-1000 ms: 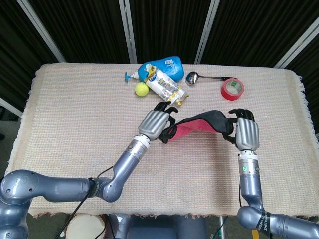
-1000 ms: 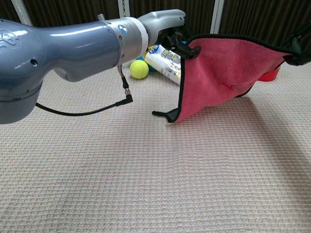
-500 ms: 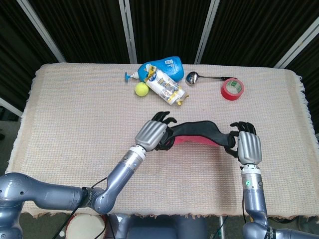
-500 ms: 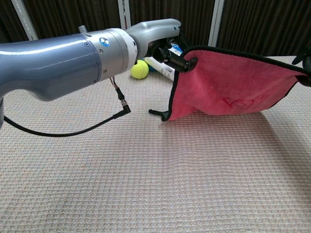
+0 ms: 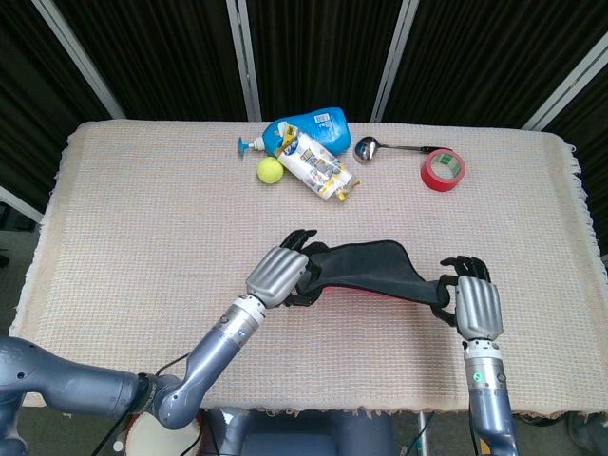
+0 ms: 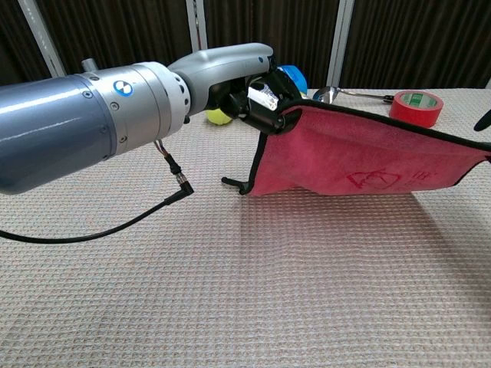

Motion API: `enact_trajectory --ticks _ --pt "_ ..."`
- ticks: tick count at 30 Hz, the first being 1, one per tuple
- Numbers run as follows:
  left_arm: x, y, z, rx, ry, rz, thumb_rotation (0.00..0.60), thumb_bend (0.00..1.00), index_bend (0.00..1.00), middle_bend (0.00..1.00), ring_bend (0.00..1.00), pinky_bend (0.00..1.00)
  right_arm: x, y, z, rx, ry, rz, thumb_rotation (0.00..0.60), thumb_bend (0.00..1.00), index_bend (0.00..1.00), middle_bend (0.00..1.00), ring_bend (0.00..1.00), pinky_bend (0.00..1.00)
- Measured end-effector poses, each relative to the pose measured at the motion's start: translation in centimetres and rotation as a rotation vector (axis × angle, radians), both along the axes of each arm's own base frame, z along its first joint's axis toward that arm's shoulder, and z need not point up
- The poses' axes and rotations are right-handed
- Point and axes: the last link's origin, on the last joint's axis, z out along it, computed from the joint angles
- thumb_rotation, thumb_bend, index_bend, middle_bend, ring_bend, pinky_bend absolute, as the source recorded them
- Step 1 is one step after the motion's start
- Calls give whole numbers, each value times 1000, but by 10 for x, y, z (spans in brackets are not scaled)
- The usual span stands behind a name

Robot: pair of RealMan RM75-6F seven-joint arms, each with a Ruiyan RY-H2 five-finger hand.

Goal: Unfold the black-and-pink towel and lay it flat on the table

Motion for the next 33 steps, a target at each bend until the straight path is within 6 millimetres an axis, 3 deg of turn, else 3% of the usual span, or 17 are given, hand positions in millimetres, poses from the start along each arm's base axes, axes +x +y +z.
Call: enact_trajectory --ticks 16,33 --pt "-26 -24 -3 -39 22 9 600 530 738 197 0 35 5 32 -16 69 -17 50 600 650 785 303 176 118" --pt "-40 -35 -4 -67 25 10 600 530 737 197 0 35 7 49 -26 111 -13 59 600 649 785 303 176 118"
